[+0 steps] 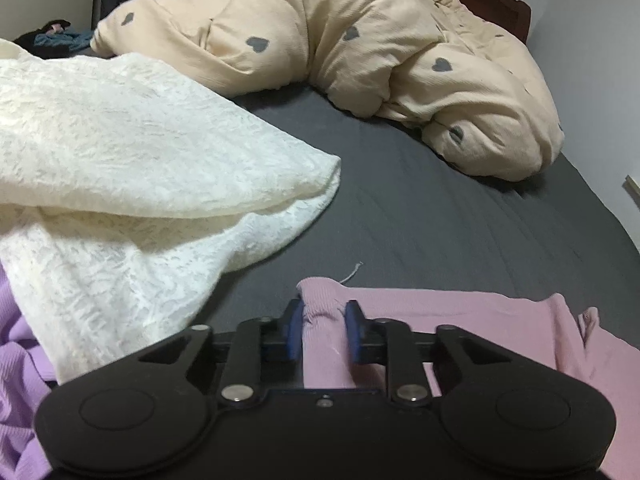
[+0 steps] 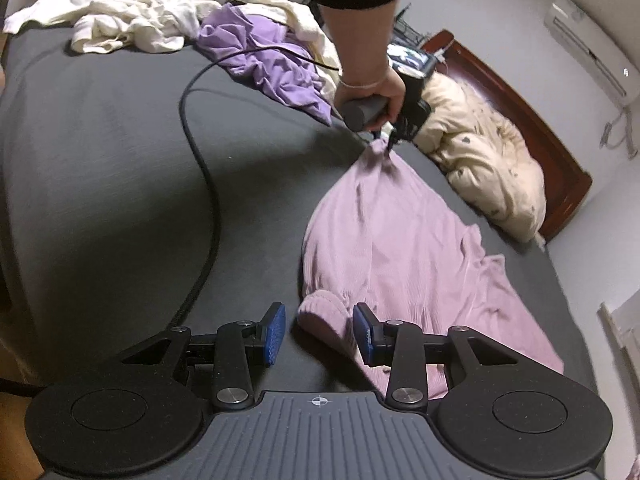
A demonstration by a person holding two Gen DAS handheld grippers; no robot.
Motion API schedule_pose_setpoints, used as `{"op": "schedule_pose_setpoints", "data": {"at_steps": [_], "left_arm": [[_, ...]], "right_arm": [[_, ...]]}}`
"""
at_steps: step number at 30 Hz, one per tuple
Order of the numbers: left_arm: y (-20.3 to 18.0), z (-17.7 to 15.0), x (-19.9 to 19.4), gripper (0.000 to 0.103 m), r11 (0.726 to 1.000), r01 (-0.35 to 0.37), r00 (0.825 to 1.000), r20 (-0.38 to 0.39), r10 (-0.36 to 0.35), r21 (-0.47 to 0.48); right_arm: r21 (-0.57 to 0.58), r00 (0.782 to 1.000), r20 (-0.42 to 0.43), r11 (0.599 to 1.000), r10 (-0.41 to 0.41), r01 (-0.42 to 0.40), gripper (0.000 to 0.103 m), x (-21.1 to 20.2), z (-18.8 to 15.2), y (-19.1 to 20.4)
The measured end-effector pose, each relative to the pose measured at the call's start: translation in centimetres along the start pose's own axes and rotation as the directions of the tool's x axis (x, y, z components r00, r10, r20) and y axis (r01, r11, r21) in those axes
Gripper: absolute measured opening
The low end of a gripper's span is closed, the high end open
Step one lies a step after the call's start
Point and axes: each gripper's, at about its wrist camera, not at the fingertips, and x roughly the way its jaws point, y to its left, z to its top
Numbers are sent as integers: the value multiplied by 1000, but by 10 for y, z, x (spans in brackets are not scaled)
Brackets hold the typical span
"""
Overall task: Fold clothes
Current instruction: 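Grasp the waistband corner with the left gripper while the right gripper grasps the cuff, then lift the waistband with the left gripper and fold it over toward the right gripper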
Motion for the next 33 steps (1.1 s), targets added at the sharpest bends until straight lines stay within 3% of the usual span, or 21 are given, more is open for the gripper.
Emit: {"op": "schedule_pose_setpoints", "data": {"at_steps": [5, 12, 13, 17, 21, 25, 28, 33], "left_arm": [[-8, -1, 2, 20, 1000, -4, 1000, -15, 4, 20], [-13, 1, 5, 11, 999, -38, 999, -22, 38, 29], [-14, 1, 6, 9, 999, -40, 999, -23, 41, 30], [-19, 3, 6, 7, 997, -58, 998, -24, 59, 47], [-26, 8, 0, 7, 995, -89, 996, -28, 90, 38], [-38, 20, -11, 7, 997, -76, 997, -27, 77, 33], [-64, 33, -24, 7, 993, -58, 998, -17, 60, 98], [-122, 52, -45, 7, 982, -12, 1000, 0, 12, 191]], "right_arm": [[-5, 999, 13, 999, -48, 48, 37, 5, 6, 2], [-5, 997, -4, 997, -76, 76, 37, 23, 7, 5], [7, 997, -7, 997, -73, 73, 27, 24, 7, 3], [115, 999, -38, 993, -16, 20, 15, 25, 8, -18], [192, 1000, -20, 981, 11, -6, 14, 15, 12, -38], [305, 999, 18, 951, 47, -50, 13, -5, 15, -66], [419, 995, 24, 903, 92, -94, 13, -15, 11, -95], [490, 999, 21, 870, 36, -42, 13, -30, -5, -133]]}}
